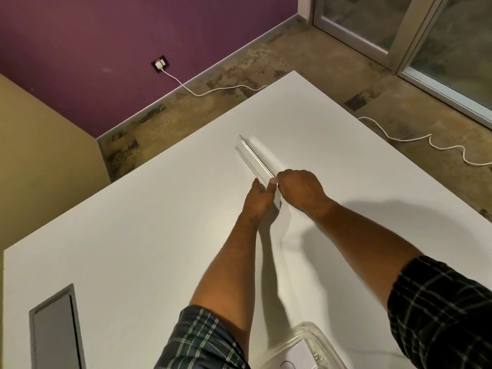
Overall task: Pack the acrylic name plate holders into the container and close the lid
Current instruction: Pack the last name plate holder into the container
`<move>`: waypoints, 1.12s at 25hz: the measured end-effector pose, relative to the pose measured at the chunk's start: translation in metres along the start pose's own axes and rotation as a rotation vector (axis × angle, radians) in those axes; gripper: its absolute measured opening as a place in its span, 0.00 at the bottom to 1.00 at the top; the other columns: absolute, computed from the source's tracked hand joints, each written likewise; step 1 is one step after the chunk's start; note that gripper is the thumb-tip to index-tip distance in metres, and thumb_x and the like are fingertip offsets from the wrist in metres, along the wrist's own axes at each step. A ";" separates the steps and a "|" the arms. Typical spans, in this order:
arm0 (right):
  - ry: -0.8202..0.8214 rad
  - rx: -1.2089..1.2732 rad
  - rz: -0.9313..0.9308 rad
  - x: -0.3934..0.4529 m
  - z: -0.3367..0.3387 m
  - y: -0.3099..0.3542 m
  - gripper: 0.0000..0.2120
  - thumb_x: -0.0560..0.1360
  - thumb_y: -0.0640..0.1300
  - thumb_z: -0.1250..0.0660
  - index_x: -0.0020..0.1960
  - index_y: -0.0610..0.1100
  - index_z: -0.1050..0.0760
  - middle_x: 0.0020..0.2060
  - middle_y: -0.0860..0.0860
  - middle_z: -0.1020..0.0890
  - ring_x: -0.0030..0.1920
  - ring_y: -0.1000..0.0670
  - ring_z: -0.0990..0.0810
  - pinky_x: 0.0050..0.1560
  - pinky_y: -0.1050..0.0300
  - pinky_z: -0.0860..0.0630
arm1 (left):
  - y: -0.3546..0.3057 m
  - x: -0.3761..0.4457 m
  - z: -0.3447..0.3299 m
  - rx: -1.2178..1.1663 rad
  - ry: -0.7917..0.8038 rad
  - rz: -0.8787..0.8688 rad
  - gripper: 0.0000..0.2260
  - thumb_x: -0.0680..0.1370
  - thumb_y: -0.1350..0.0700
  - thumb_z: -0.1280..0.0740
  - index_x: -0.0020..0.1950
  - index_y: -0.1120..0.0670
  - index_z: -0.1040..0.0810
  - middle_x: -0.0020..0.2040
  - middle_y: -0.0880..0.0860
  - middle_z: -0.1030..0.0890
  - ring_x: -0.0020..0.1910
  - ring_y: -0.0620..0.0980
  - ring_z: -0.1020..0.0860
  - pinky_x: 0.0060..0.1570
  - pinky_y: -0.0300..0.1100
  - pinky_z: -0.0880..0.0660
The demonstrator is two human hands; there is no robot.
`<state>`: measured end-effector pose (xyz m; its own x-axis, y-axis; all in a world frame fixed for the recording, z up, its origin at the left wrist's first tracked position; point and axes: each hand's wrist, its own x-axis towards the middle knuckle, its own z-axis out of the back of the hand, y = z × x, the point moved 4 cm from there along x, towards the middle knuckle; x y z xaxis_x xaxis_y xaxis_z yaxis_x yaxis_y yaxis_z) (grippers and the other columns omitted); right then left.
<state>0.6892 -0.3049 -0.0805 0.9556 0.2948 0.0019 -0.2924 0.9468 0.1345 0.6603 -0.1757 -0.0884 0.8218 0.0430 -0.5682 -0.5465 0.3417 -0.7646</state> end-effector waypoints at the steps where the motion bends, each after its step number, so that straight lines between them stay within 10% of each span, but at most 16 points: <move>1: -0.024 0.015 0.017 -0.005 0.003 0.006 0.08 0.78 0.40 0.40 0.48 0.43 0.21 0.42 0.46 0.17 0.39 0.41 0.17 0.36 0.53 0.28 | 0.001 -0.001 0.004 -0.043 -0.036 0.011 0.33 0.78 0.35 0.38 0.75 0.56 0.33 0.71 0.56 0.25 0.69 0.56 0.26 0.68 0.53 0.27; 4: -0.075 0.042 0.121 -0.027 0.013 0.029 0.09 0.79 0.42 0.38 0.48 0.42 0.20 0.41 0.45 0.16 0.38 0.40 0.17 0.37 0.52 0.25 | 0.005 -0.015 0.021 -0.264 -0.155 0.035 0.16 0.76 0.39 0.31 0.48 0.52 0.24 0.44 0.53 0.18 0.43 0.54 0.16 0.44 0.45 0.17; 11: -0.220 -0.045 0.520 -0.104 0.038 0.085 0.07 0.65 0.37 0.23 0.40 0.42 0.20 0.29 0.48 0.21 0.24 0.45 0.23 0.24 0.56 0.30 | 0.034 -0.094 0.061 -0.275 -0.079 0.140 0.08 0.74 0.56 0.27 0.47 0.58 0.22 0.42 0.57 0.19 0.38 0.57 0.15 0.36 0.43 0.19; 17: -0.245 0.026 0.616 -0.155 0.077 0.099 0.14 0.76 0.48 0.28 0.60 0.45 0.19 0.47 0.49 0.14 0.39 0.45 0.16 0.33 0.54 0.24 | 0.057 -0.181 0.101 -0.249 -0.030 0.105 0.04 0.70 0.55 0.30 0.41 0.55 0.17 0.42 0.54 0.17 0.42 0.57 0.15 0.49 0.52 0.18; 23: -0.017 0.247 0.345 -0.173 0.116 0.073 0.38 0.74 0.55 0.27 0.78 0.48 0.38 0.72 0.46 0.29 0.67 0.42 0.26 0.65 0.46 0.28 | 0.085 -0.253 0.135 -0.164 0.048 0.163 0.10 0.75 0.54 0.27 0.49 0.60 0.19 0.34 0.51 0.22 0.30 0.51 0.20 0.50 0.53 0.20; 28: 0.199 0.160 0.514 -0.195 0.119 0.081 0.41 0.74 0.63 0.29 0.80 0.59 0.45 0.77 0.53 0.32 0.74 0.48 0.32 0.72 0.47 0.34 | 0.098 -0.300 0.134 -0.141 0.152 0.187 0.07 0.77 0.60 0.32 0.51 0.60 0.16 0.40 0.57 0.26 0.43 0.57 0.28 0.50 0.50 0.20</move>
<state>0.4835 -0.3010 0.0479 0.6623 0.7452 -0.0777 -0.6930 0.6488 0.3143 0.3814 -0.0294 0.0477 0.6765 -0.0514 -0.7346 -0.7124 0.2070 -0.6705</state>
